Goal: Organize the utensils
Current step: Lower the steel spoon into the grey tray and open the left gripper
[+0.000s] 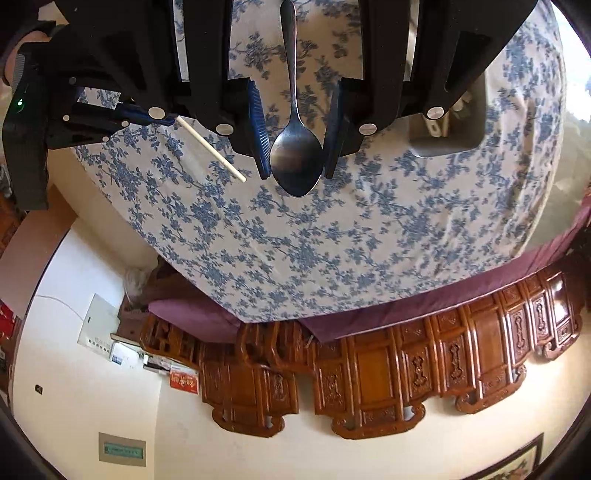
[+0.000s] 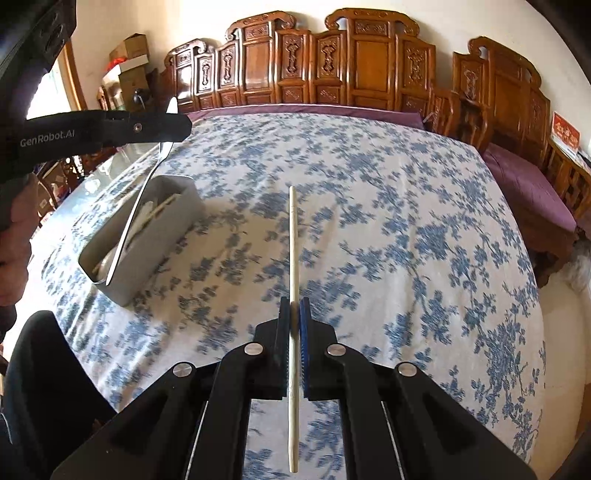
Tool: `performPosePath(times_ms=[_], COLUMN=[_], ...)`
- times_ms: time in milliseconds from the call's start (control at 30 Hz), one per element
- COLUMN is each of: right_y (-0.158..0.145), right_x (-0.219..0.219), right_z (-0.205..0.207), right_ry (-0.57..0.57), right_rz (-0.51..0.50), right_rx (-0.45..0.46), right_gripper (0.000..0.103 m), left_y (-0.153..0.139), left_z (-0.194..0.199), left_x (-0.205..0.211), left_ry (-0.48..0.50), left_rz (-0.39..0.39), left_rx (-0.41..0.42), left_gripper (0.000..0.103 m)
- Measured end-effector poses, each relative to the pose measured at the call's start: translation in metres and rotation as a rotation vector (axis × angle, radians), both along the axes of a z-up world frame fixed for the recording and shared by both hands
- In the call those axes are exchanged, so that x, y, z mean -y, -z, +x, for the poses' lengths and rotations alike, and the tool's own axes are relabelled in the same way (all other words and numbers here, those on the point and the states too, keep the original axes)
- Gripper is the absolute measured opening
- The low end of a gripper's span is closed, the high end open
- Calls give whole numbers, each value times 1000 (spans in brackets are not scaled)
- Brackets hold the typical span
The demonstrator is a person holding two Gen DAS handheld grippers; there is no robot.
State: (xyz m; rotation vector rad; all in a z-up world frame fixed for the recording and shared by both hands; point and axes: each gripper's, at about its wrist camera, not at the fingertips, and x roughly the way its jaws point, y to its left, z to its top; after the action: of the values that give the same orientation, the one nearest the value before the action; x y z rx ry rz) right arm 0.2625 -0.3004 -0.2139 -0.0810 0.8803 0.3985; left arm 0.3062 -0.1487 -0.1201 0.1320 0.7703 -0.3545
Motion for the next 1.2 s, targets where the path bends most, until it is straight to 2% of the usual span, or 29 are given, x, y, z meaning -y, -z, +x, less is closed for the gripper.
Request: performPosePath(times_ms=[233,467,733,1033,1200], right_y=[-7,-6,2,5,4], right_x=[-27,-51,-62,-69,-73], right_z=[0,3,8,9,11], right_ry=[-30,-59,-69,-70,-79], right_rz=[8,18,29,40,38], right_rx=[9,10,-4,6,6], right_gripper=[6,6,6,6,6], left_y=[-14,-8,21,78,95], left_z=[-3,8,24,32,37], left_x=[-37,-78,-108,-128,-133], left_ry=[-39,-90,-127,-165,-178], left_rz=[-11,-4,24,55,47], left_rx=[21,10,-38,-132,-171], left_gripper=[26,26,26,26,26])
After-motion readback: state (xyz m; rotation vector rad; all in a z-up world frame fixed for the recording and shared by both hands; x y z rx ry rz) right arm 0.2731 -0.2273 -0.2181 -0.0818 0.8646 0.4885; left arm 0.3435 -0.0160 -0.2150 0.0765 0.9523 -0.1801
